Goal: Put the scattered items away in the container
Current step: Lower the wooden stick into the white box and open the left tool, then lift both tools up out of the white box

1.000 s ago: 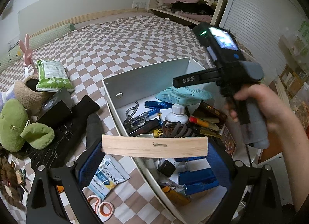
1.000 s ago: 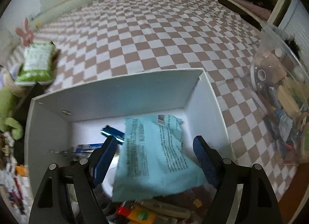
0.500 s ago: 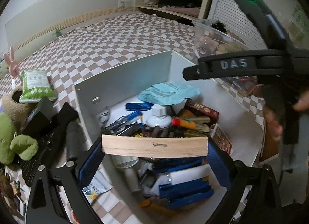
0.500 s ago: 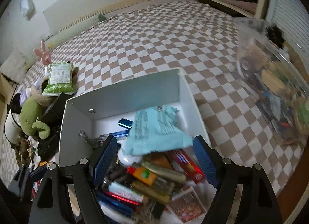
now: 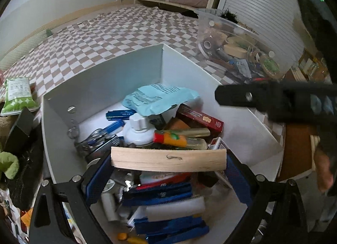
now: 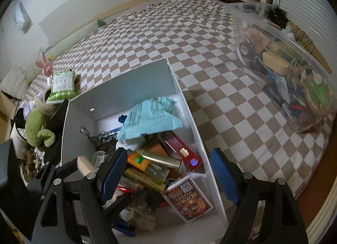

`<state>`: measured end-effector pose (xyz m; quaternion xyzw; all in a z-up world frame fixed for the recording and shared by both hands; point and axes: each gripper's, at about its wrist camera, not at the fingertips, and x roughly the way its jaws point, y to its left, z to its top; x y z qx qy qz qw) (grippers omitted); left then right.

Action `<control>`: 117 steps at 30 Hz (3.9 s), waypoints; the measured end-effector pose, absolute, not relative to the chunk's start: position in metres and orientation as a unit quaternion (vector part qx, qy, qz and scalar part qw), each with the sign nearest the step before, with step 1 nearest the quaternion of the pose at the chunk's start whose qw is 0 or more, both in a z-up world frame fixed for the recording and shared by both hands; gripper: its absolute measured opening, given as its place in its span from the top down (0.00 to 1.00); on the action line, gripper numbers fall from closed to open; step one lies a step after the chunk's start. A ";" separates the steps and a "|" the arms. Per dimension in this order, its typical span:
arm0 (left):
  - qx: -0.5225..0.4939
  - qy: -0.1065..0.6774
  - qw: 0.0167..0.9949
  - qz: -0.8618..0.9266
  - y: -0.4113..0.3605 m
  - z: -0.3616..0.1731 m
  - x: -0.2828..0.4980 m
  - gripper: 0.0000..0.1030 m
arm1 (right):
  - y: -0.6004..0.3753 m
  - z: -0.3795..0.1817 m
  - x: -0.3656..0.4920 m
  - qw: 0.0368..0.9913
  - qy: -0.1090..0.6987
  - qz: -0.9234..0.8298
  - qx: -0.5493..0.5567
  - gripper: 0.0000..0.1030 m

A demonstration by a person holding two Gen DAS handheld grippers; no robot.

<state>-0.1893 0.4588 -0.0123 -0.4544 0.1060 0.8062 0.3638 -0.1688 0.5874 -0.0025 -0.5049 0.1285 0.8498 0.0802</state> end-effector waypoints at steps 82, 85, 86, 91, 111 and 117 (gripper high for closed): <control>-0.418 0.029 0.276 0.865 0.328 0.064 -0.177 0.00 | 0.509 0.052 -0.116 0.090 0.091 0.917 -0.377 0.00; -0.416 0.027 0.265 0.870 0.315 0.066 -0.178 0.00 | 0.503 0.052 -0.115 0.088 0.086 0.918 -0.378 0.00; -0.415 0.025 0.263 0.870 0.311 0.067 -0.178 0.00 | 0.501 0.052 -0.115 0.087 0.084 0.918 -0.379 0.00; -0.413 0.018 0.252 0.875 0.293 0.070 -0.178 0.00 | 0.490 0.052 -0.113 0.088 0.072 0.918 -0.379 0.00; -0.403 0.017 0.209 0.891 0.231 0.078 -0.176 0.00 | 0.436 0.055 -0.120 0.052 0.039 0.919 -0.389 0.00; -0.406 0.009 0.186 0.895 0.205 0.079 -0.178 0.00 | 0.420 0.055 -0.125 0.034 0.029 0.918 -0.393 0.00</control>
